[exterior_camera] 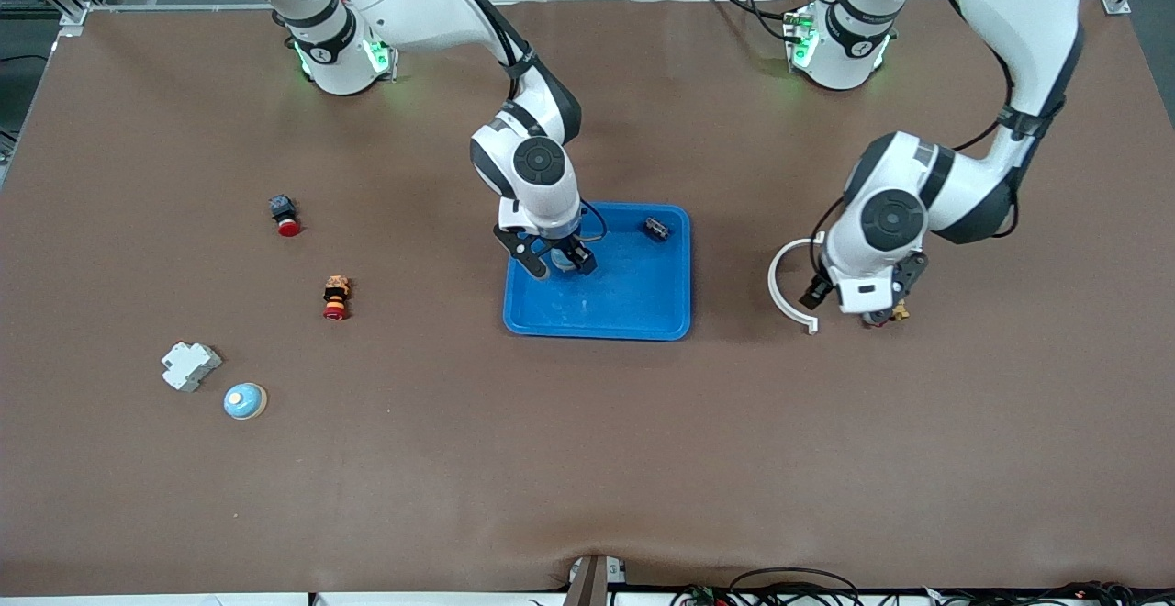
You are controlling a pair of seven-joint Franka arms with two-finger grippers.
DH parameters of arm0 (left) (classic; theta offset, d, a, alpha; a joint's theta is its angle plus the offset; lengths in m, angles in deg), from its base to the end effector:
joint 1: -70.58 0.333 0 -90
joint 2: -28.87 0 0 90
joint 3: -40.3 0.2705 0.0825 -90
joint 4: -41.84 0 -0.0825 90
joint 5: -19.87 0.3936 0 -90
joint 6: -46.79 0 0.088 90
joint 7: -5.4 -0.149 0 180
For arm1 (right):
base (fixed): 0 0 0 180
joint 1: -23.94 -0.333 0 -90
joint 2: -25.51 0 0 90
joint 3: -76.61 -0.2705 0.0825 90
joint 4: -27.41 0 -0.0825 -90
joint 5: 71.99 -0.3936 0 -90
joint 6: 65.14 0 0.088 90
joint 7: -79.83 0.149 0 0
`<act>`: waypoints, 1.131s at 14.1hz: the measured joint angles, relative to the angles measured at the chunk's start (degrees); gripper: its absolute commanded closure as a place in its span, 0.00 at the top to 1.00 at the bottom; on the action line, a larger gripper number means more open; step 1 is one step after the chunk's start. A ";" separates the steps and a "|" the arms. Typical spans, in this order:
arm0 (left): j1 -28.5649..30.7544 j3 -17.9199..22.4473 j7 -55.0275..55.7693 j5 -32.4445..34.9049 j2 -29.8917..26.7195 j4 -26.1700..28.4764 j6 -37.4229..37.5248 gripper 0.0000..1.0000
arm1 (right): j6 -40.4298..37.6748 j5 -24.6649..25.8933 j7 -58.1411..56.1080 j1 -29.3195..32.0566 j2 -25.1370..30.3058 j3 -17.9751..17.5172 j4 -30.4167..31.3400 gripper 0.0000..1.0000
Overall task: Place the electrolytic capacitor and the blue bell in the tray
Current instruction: 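Grasp another capacitor with the left gripper while the right gripper reaches a button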
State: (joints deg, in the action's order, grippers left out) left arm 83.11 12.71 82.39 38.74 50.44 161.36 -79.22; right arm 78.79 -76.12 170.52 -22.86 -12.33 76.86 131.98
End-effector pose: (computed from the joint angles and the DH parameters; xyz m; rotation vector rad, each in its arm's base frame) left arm 0.5274 -0.1339 0.1554 -2.6706 -1.2393 0.1319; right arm 0.4314 0.4571 0.0879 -2.8403 1.2465 0.0435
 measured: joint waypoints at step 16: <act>6.10 -0.25 -1.82 8.98 9.04 -0.25 -3.45 0.00 | -45.95 1.04 -34.60 19.26 15.72 2.00 -20.60 1.00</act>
State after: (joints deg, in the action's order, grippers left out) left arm 89.21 12.46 80.57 47.72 59.48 161.11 -82.67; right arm 32.84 -75.08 135.91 -3.60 3.39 78.87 111.37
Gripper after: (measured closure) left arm 0.374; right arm 0.000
